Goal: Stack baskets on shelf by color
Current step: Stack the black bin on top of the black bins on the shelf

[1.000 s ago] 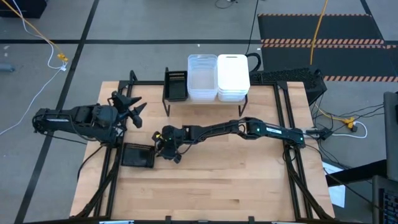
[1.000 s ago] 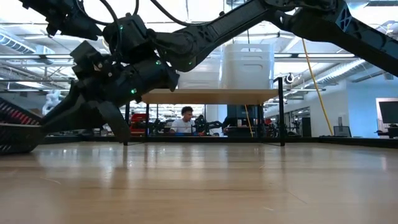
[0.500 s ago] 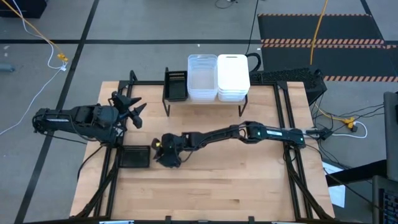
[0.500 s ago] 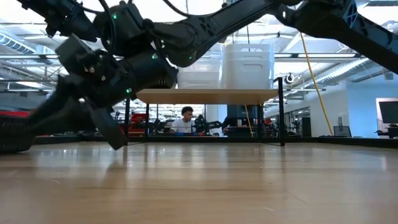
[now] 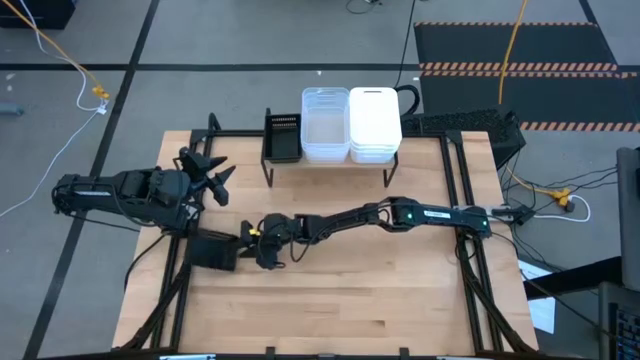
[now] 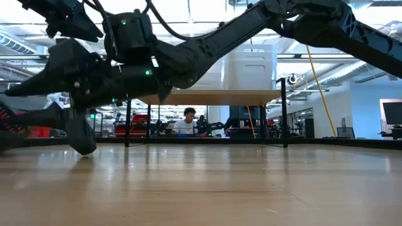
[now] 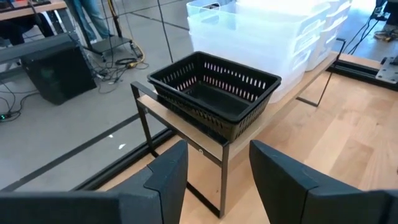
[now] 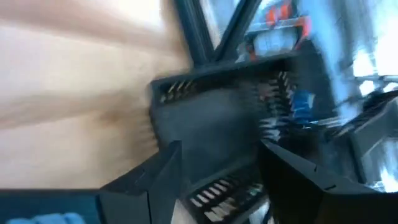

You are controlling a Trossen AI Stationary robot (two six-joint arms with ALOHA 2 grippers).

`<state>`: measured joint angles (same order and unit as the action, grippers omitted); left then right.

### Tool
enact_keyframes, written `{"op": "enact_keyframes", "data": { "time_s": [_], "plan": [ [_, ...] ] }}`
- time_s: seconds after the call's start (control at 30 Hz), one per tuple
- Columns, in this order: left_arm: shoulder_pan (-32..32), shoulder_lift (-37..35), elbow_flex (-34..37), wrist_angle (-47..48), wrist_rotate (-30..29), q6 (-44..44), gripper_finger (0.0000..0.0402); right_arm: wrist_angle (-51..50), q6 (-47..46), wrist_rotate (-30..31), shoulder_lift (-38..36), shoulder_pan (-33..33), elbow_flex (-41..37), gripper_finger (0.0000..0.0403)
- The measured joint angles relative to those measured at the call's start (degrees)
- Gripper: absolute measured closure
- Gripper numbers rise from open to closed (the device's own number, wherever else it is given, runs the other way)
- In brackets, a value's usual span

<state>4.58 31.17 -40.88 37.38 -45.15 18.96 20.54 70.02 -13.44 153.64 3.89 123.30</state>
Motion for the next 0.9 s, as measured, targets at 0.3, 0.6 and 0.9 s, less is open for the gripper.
{"op": "enact_keyframes", "data": {
  "time_s": [0.3,0.6,0.9],
  "plan": [
    [0.00,0.01,0.00,2.10,0.04,1.18,0.0227,0.28,-0.45,1.50,1.20,0.10,0.11,0.0210],
    [0.00,0.01,0.00,6.61,0.01,4.17,0.0227,2.53,-4.07,4.63,0.55,0.14,-0.13,0.0210],
    [-1.24,0.01,0.00,9.42,0.01,7.32,0.0227,-1.71,-6.86,3.09,0.46,0.38,-0.03,0.0211]
  ]
}}
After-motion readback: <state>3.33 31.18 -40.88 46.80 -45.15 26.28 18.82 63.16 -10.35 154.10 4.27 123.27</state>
